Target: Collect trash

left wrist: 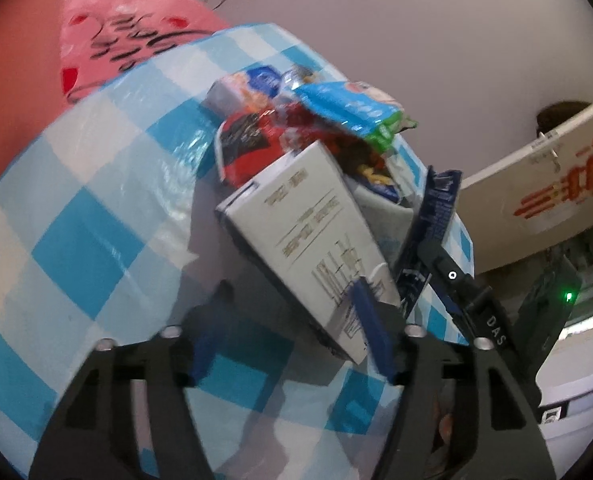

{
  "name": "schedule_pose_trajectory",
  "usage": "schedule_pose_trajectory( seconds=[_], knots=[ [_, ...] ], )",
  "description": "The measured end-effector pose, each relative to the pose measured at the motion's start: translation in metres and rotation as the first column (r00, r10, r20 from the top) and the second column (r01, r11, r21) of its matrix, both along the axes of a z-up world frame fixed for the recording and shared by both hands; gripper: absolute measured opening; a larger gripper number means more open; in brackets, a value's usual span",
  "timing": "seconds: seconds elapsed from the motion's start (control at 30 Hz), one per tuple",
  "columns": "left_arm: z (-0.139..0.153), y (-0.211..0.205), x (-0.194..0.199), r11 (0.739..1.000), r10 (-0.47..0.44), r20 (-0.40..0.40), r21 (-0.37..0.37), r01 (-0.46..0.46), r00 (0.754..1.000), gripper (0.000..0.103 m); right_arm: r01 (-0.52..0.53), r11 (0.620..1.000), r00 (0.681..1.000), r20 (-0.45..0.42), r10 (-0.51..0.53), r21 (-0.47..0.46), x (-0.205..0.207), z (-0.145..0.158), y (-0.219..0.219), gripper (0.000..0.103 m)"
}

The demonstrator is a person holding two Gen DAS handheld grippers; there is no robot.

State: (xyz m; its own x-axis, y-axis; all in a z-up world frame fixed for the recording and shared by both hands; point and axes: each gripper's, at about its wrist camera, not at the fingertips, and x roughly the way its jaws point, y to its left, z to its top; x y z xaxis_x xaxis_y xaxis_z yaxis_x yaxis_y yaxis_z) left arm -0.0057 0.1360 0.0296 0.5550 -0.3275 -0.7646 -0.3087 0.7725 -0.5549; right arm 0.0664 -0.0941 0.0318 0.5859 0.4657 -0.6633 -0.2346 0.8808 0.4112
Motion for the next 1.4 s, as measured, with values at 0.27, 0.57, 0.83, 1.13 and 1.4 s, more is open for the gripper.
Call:
schedule_pose_trajectory(
  seconds=[0.27, 0.57, 0.83, 1.13, 1.4],
  knots=[
    [0.000, -0.008, 0.000, 0.998, 0.064, -0.057, -0.011, -0.065, 0.996, 0.082, -0.024, 1.000, 1.000, -0.012, 0.024, 0.006, -0.014, -0.007, 0.006, 0.090],
    [-0.012, -0.005, 0.004, 0.993, 0.113, -0.107, -0.030, -0.117, 0.988, 0.084, -0.015, 1.000, 1.000, -0.005, 0.015, -0.005, -0.023, -0.001, 0.001, 0.090],
    [-0.012, 0.001, 0.006, 0.991, 0.108, -0.125, -0.062, -0.116, 0.986, 0.083, 0.050, 0.997, 0.998, -0.035, -0.048, 0.052, -0.013, -0.002, -0.012, 0.090],
    [-0.016, 0.013, 0.003, 0.986, 0.072, -0.108, -0.145, -0.088, 0.992, 0.067, 0.057, 0.997, 0.998, -0.039, -0.055, 0.052, -0.015, 0.002, -0.007, 0.090],
    [-0.014, 0.030, -0.009, 0.991, 0.022, -0.077, -0.128, -0.032, 0.997, 0.056, 0.033, 0.999, 0.999, -0.009, -0.033, 0.006, -0.018, 0.015, 0.007, 0.090]
  ],
)
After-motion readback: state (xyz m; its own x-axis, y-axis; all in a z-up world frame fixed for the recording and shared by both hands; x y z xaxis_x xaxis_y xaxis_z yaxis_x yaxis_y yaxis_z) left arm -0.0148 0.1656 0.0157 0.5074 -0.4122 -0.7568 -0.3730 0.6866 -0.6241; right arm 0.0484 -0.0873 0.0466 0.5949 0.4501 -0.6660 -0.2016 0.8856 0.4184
